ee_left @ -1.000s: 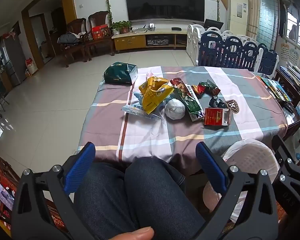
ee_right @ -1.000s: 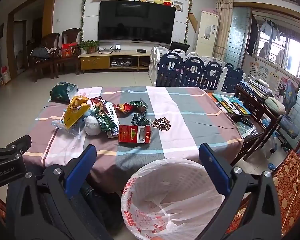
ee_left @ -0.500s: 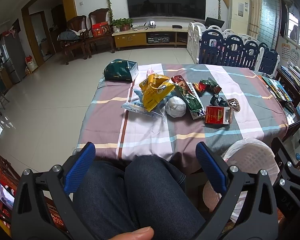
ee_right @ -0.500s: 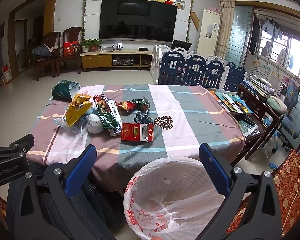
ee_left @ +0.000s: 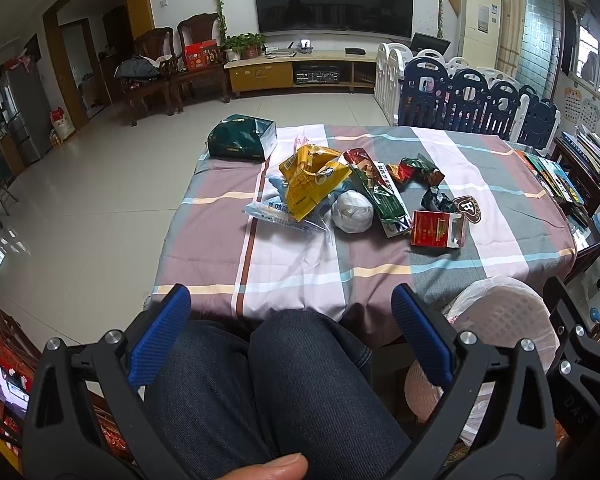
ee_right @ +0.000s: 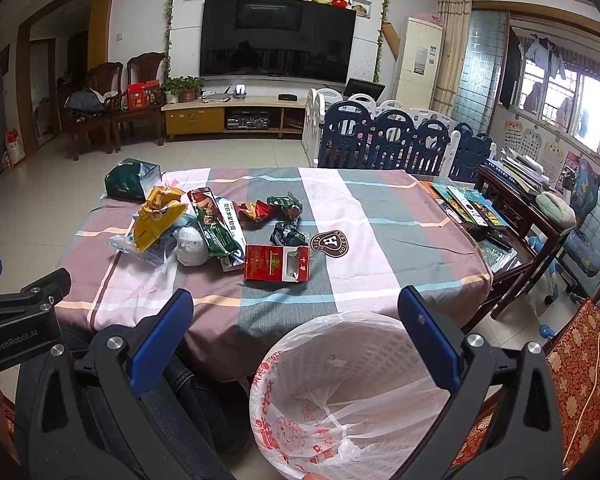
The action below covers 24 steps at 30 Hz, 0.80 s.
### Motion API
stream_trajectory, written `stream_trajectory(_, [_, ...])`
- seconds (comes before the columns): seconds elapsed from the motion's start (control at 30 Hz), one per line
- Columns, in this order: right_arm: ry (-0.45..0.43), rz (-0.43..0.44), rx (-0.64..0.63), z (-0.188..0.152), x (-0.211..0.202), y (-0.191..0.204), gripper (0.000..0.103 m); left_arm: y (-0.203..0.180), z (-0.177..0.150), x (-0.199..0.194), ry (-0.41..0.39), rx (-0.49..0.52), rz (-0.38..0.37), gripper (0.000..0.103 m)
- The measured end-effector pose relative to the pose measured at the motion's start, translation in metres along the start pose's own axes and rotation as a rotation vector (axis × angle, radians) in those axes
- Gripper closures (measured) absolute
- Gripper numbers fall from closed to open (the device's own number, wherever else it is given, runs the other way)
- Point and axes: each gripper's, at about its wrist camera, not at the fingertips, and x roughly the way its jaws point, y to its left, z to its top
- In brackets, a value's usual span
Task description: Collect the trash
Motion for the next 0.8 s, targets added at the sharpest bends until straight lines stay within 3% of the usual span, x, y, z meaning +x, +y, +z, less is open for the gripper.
stream_trajectory(0.8, [0.028, -0.005, 0.008, -0.0008, 0.0071, -0.0034, 0.003, -0.0001, 0.0004, 0.0025, 0.019, -0.008, -0.018, 0.003])
